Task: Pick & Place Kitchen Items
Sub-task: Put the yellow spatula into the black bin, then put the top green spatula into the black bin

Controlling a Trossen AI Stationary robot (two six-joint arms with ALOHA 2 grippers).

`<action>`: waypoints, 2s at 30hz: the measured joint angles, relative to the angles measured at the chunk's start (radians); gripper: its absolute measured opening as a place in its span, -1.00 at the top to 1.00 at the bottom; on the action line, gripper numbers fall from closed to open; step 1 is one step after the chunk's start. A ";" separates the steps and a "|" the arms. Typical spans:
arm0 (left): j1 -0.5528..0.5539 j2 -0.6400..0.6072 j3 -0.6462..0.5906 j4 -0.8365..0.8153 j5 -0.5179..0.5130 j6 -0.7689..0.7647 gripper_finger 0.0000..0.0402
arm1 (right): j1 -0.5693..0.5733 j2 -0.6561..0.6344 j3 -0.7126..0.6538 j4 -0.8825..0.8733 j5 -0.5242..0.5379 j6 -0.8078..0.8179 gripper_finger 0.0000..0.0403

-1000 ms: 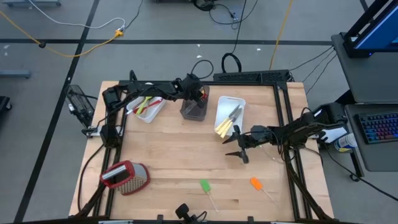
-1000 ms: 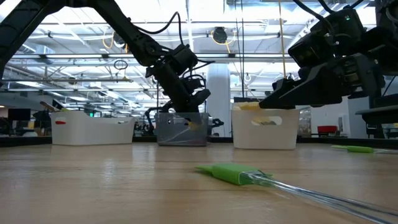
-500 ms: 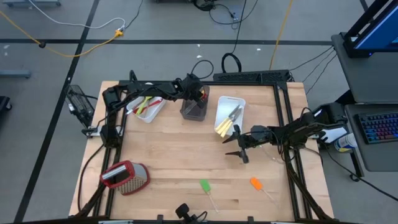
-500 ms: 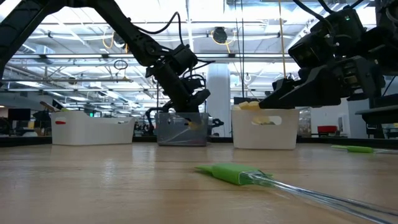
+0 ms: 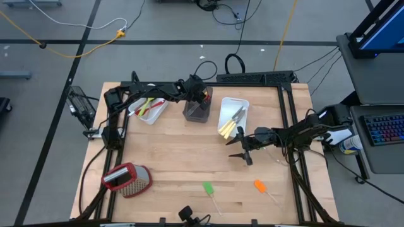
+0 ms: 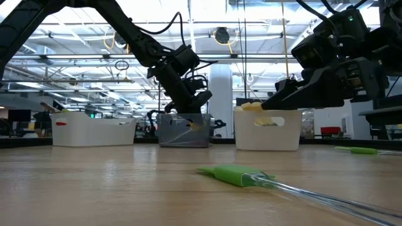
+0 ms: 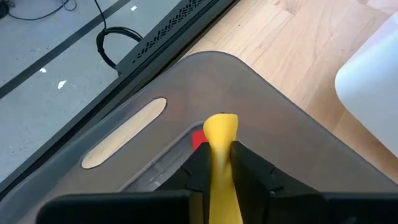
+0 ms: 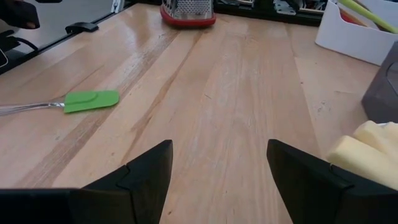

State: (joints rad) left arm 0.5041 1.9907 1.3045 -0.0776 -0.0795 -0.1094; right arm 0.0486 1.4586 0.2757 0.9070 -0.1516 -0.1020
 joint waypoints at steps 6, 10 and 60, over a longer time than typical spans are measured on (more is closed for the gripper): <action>0.000 0.000 0.000 0.005 0.000 -0.005 0.45 | 0.000 0.000 0.000 0.000 0.001 -0.018 -0.26; 0.000 0.000 0.000 0.018 0.000 -0.005 0.25 | -0.001 0.000 0.000 0.000 0.002 -0.023 -0.26; -0.014 -0.048 -0.001 -0.009 0.004 0.010 0.14 | 0.000 -0.025 0.000 0.143 0.239 -0.095 -0.26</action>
State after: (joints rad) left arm 0.4902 1.9429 1.3037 -0.0869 -0.0759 -0.0998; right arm 0.0482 1.4332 0.2756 1.0500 0.0873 -0.1967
